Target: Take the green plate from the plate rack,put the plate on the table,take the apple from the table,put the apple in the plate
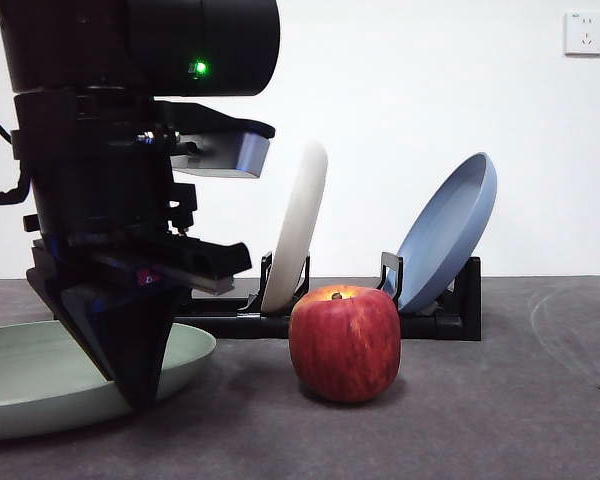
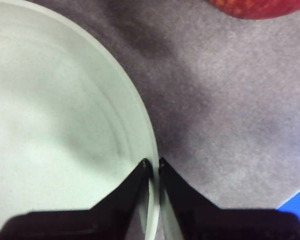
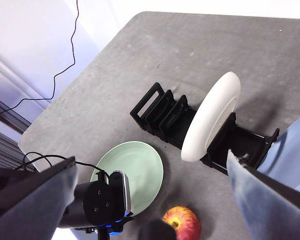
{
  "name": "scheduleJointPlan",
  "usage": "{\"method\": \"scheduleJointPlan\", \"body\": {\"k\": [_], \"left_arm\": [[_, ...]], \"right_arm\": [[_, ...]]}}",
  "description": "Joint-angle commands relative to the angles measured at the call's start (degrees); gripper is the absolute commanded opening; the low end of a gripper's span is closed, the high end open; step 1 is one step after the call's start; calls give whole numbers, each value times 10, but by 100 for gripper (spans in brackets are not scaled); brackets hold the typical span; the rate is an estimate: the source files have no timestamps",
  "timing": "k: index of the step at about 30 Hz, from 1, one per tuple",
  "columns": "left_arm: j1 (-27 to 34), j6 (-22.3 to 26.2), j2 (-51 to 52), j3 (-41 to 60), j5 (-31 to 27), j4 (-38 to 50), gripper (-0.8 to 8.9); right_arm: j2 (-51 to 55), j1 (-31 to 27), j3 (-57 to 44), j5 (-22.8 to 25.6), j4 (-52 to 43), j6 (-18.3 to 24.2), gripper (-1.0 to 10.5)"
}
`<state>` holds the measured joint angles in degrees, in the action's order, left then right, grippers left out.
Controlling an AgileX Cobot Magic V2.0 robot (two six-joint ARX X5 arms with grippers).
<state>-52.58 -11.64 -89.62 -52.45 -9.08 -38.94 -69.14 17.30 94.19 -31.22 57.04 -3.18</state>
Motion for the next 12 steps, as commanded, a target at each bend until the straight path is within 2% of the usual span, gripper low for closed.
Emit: {"method": "scheduleJointPlan", "body": {"k": [1,5,12], "left_arm": [[-6,-3,3,11,45,4,12],[-5,-9,28,10,23,1,163],[12,-9,66,10,0,-20,171]], "right_arm": [[-1,1,2,2,-4,2,503],[-1,1,2,2,-3,2,503],[-1,1,2,2,0,2,503]]}}
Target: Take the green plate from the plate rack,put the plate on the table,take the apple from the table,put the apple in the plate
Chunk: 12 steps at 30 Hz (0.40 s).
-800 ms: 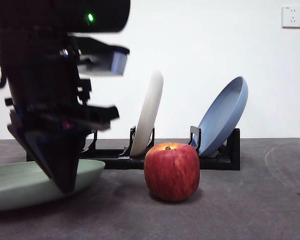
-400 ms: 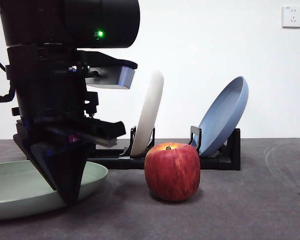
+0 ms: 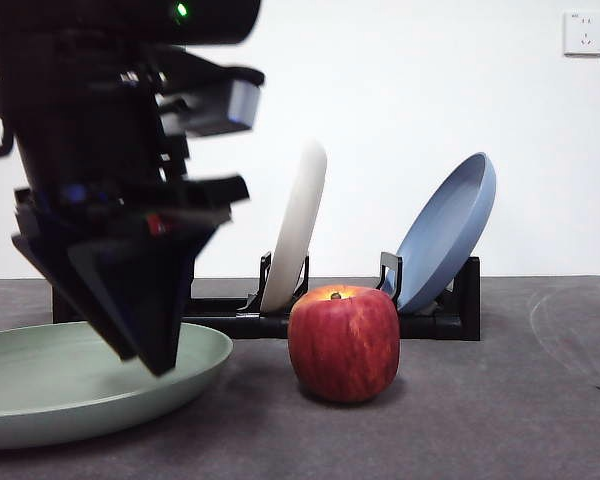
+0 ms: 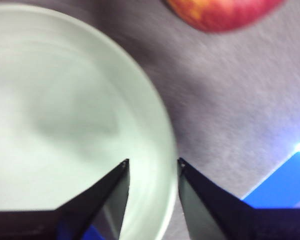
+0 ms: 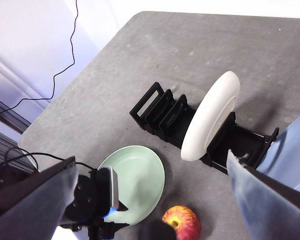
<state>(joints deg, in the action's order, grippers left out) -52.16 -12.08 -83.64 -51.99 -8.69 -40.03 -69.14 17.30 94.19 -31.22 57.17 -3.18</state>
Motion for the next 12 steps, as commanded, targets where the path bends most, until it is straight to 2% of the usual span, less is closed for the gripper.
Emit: {"method": "scheduleJointPlan", "body": {"k": [1,4,7,12], "left_arm": [[12,-5,11,6,-3,-12,197],[23,-5,32,2,-13,-39,295],[31,-6,66,-19,-66,-91,318],[38,-10,149,-123,-157,-201,318]], "right_arm": [[-1,1,2,2,-1,2,503],[-1,1,2,2,4,2,503],[-1,1,2,2,12,3,503],[-1,14,2,2,25,8,503]]}}
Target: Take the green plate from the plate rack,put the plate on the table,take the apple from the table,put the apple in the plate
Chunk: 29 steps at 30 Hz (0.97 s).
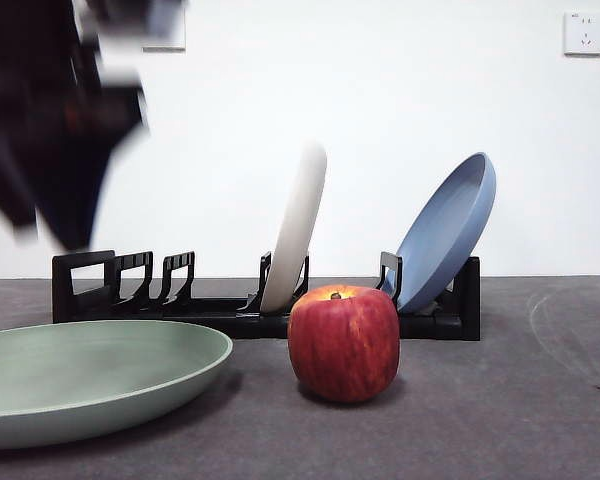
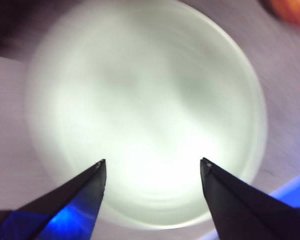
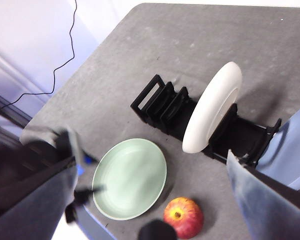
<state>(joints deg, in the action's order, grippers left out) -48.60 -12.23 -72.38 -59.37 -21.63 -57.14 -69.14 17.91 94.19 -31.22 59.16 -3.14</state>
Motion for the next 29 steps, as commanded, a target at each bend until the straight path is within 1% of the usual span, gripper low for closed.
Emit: {"method": "scheduleJointPlan", "body": {"k": [1,4,8,10,12,17,18,21,24,29], "left_arm": [[2,-8,53,-75,-33,-42,318],[2,-4,101,-170,-35,-65,318],[2,24,147,-303,-30,-79,318],[2,35,161,-362,-17,-89,318],[2,41,170,-417,-4,-103,318],[2,49,186,-517,-6,-171,318],[2,49,188,-532,-10,-186,318],[2,51,202,-546,-9,-187,318],[2,52,213,-547,-9,-187,318],[2,55,216,-547,-9,-187,318]], "right_arm": [[-1,12,2,2,10,10,503],[-5,33,2,15,37,28,504],[-17,76,1,92,82,46,504],[-28,100,1,126,100,48,504],[-42,125,1,151,118,50,504],[-89,183,-8,204,131,51,504],[-99,194,-14,212,128,51,504],[-128,220,-47,221,109,49,504],[-147,240,-104,228,59,46,504],[-167,252,-194,278,-37,25,504]]}}
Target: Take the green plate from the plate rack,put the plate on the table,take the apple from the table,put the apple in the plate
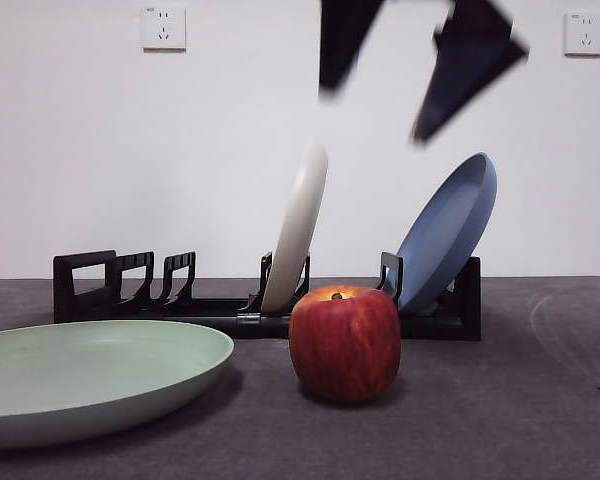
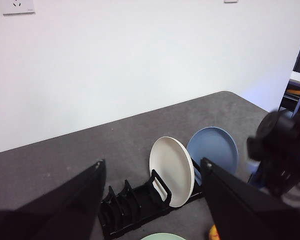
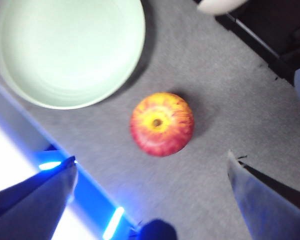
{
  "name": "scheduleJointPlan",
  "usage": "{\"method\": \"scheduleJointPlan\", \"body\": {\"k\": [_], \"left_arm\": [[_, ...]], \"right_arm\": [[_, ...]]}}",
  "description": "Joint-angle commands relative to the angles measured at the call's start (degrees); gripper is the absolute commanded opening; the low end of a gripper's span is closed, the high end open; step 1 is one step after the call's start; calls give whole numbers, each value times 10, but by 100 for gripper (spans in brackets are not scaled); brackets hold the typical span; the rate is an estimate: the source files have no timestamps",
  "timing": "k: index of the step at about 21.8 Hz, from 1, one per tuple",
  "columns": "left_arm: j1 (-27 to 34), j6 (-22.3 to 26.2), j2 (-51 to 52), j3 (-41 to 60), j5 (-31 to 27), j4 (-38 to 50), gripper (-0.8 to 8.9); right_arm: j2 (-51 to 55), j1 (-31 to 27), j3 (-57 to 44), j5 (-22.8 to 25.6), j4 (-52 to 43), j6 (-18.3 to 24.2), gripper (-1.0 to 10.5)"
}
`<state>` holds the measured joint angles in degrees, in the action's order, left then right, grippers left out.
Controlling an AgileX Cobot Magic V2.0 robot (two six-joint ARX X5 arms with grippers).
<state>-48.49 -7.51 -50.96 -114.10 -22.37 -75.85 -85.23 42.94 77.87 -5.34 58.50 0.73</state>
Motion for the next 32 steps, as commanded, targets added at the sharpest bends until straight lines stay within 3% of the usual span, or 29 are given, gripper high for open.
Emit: {"method": "scheduleJointPlan", "body": {"k": [1,8,13,27,32], "left_arm": [[1,11,1,0,-2,0,318],[1,18,0,0,-2,0,318],[1,19,0,0,-2,0,318],[1,20,0,0,-2,0,318],[1,20,0,0,-2,0,318]], "right_arm": [[-11,2,-48,30,-52,-21,505],[-35,2,-124,35,-146,-27,505],[-80,5,-132,-28,-171,-27,510],[-139,32,-132,10,-213,-42,494],[-139,32,-132,28,-196,-42,-24]]}}
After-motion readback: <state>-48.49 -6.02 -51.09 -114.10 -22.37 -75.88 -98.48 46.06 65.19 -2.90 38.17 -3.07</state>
